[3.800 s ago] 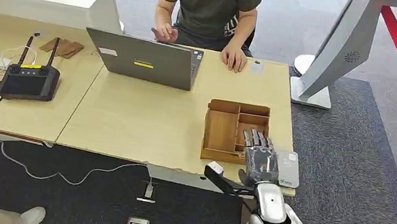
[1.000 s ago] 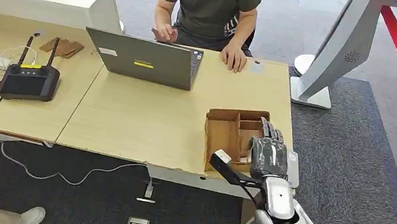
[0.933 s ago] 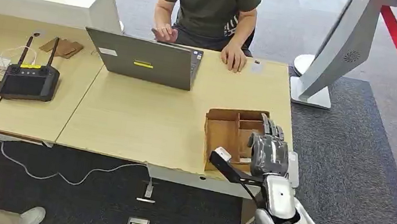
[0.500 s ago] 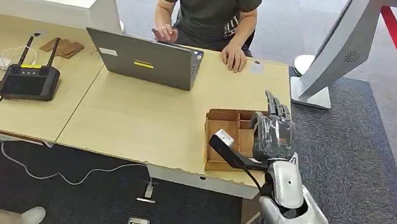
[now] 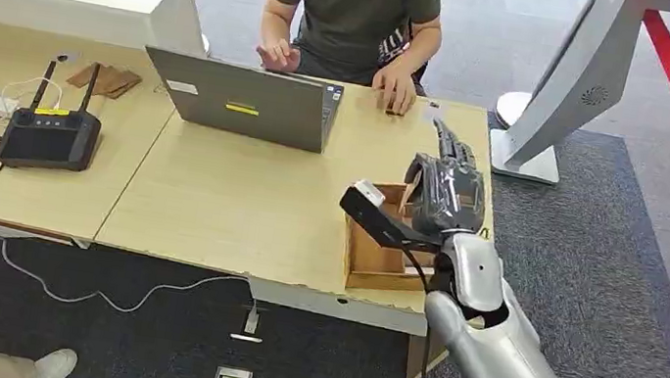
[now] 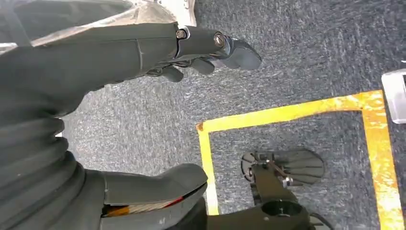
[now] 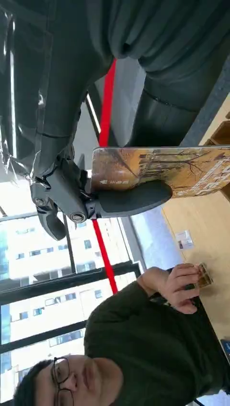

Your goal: Pass the card to the sensor for recognition and then transmit it.

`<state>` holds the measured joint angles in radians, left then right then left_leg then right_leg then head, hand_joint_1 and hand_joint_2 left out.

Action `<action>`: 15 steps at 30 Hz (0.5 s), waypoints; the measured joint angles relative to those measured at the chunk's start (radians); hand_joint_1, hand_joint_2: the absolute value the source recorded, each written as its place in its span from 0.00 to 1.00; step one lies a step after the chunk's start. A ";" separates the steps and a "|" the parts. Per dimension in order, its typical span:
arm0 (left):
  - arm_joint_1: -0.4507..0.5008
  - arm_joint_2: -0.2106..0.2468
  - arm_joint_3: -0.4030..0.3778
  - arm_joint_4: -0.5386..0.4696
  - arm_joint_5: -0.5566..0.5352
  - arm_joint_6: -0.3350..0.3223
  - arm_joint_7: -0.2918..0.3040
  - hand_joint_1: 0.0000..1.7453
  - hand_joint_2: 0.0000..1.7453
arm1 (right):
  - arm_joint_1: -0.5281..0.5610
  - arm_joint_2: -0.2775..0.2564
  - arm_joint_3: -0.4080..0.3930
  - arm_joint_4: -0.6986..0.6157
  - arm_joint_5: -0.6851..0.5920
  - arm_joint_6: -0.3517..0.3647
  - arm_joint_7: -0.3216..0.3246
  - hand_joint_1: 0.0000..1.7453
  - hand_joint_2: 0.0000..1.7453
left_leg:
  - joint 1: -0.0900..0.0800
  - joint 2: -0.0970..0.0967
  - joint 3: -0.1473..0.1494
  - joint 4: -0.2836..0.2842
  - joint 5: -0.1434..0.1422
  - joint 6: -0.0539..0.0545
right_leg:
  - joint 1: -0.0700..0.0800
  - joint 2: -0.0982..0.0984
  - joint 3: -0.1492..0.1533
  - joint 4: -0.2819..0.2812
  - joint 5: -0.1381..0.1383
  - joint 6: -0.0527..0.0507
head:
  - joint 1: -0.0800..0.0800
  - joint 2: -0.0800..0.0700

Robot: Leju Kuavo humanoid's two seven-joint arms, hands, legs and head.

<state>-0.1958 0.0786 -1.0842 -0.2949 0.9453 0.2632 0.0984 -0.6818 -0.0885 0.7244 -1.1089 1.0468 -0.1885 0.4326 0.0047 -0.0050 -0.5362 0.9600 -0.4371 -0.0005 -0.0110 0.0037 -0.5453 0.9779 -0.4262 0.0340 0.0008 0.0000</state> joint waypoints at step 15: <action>0.001 -0.004 -0.002 0.000 0.006 0.006 -0.004 0.00 1.00 | -0.029 0.067 -0.005 0.152 -0.002 -0.073 -0.048 1.00 1.00 | 0.000 0.000 0.000 0.000 0.000 0.000 | 0.000 0.000 0.000 0.000 0.000 0.000 | 0.000 0.000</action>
<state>-0.1949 0.0748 -1.0861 -0.2949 0.9518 0.2693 0.0946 -0.7107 -0.0214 0.7191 -0.9567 1.0449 -0.2617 0.3849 0.0047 -0.0049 -0.5362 0.9600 -0.4371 -0.0005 -0.0109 0.0037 -0.5454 0.9779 -0.4263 0.0339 0.0008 0.0000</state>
